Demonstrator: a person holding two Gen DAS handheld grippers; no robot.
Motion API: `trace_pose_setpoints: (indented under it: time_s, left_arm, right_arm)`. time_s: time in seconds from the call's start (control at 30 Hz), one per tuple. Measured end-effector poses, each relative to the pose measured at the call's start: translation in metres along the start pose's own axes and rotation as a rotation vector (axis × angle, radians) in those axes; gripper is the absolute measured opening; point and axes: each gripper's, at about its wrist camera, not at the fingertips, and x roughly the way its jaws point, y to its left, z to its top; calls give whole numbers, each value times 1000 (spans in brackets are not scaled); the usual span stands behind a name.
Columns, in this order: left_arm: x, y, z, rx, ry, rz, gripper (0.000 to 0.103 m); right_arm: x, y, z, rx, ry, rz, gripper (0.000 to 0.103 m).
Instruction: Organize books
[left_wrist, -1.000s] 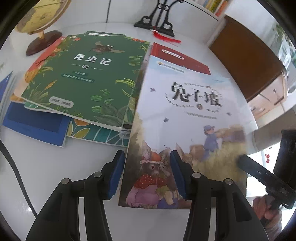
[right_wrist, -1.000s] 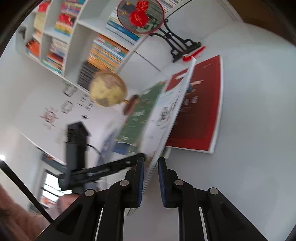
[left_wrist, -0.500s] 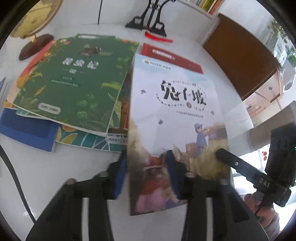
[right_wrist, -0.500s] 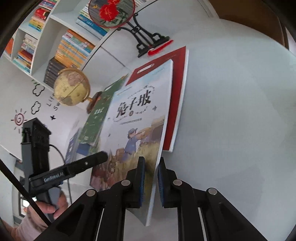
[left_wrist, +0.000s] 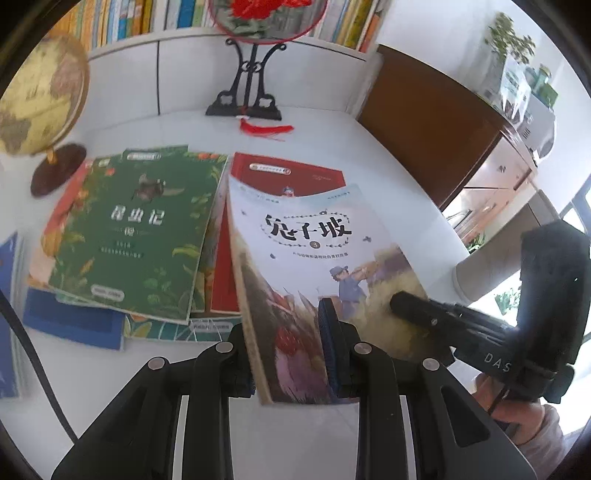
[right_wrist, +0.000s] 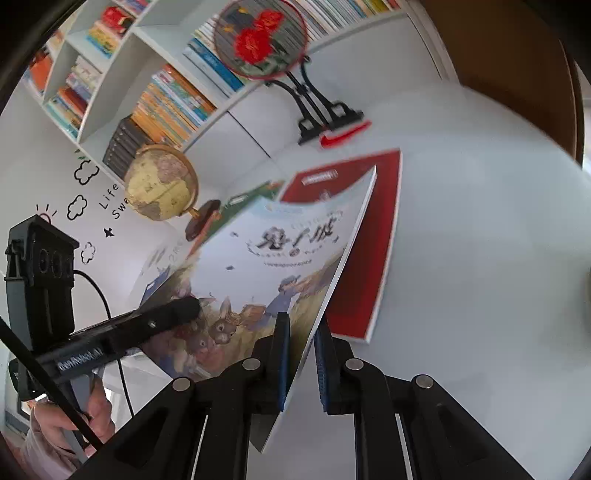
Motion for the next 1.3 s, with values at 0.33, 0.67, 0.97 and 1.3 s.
trace_pose_setpoints:
  time_s: [0.33,0.67,0.97,1.3]
  left_arm:
    - [-3,-6,12,113,-13,90,23]
    - [-30,4,22,121,-64,94,23]
    - [-70,32,28,94,-138,104,23]
    - [-123,109,22,-1,-207,190,23]
  right_arm:
    - [-9,28,12,-129,-11,-72,13]
    - [-13,54,22,-181,-57,-100,13]
    - [-16,98,33,-223,-104,-81,13]
    - [25,180,42,-320,-101,-9,13]
